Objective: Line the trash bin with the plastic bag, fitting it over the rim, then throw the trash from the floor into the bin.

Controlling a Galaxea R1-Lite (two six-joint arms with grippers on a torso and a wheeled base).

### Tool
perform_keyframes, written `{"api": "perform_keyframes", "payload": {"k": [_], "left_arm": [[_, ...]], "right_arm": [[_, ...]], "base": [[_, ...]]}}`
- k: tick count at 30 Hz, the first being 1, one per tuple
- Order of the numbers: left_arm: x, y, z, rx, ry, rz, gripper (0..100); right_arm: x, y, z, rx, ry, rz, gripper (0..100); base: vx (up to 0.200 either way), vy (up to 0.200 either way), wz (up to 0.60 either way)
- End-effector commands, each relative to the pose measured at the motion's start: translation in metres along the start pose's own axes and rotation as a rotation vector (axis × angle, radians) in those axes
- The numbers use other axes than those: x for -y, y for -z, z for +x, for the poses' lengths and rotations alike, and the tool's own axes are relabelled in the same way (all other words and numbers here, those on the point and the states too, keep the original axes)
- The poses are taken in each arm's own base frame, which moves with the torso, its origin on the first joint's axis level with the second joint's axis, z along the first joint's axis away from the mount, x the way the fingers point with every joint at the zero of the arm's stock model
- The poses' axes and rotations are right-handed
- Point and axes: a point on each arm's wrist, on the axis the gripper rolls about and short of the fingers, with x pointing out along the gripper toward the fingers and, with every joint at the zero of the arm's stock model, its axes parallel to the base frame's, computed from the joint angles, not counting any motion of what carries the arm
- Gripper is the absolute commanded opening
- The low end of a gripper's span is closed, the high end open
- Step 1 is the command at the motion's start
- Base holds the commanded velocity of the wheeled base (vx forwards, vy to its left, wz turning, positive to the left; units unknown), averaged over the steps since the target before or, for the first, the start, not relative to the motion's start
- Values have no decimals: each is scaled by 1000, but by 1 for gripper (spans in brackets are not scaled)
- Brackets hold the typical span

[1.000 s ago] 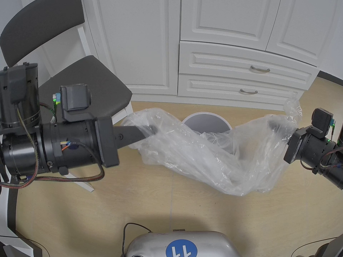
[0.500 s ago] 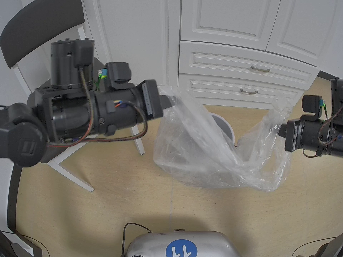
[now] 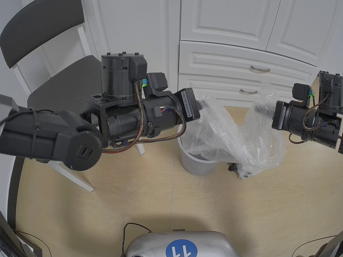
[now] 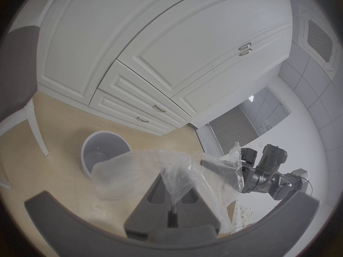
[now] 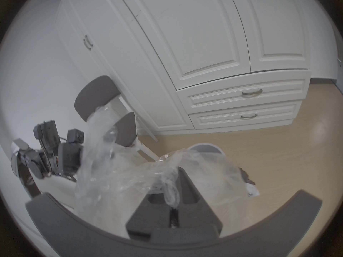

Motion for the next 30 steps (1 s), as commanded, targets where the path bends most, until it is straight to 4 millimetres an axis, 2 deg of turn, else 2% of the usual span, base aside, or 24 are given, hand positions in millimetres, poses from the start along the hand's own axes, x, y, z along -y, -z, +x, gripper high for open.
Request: {"api": "perform_keyframes", "payload": {"k": [1,5,11,18,23,28,30], "left_arm": [[-18,10,22,1,-3,1,0],[-27,10,29,10,-10,-8,0],[-22,5,23,21,-8,8,0],[-26,9,25,22,-13,39,0],[-29,12,27,61,9,56,0],[-28,12,26,198,96,94,0],[-27,16,24,233,126,107,0]], "right_arm": [[4,18,23,-8,-13,62,0],[5,21,26,13,-18,62,0],[5,22,24,13,-21,61,0],[2,24,25,3,-32,56,0],[1,25,25,1,-33,54,0],[1,23,24,3,-32,55,0],[1,24,25,1,-30,56,0]], "base": [[0,0,0],[0,0,0],[0,0,0],[0,0,0],[200,0,0],[200,0,0],[0,0,0]]}}
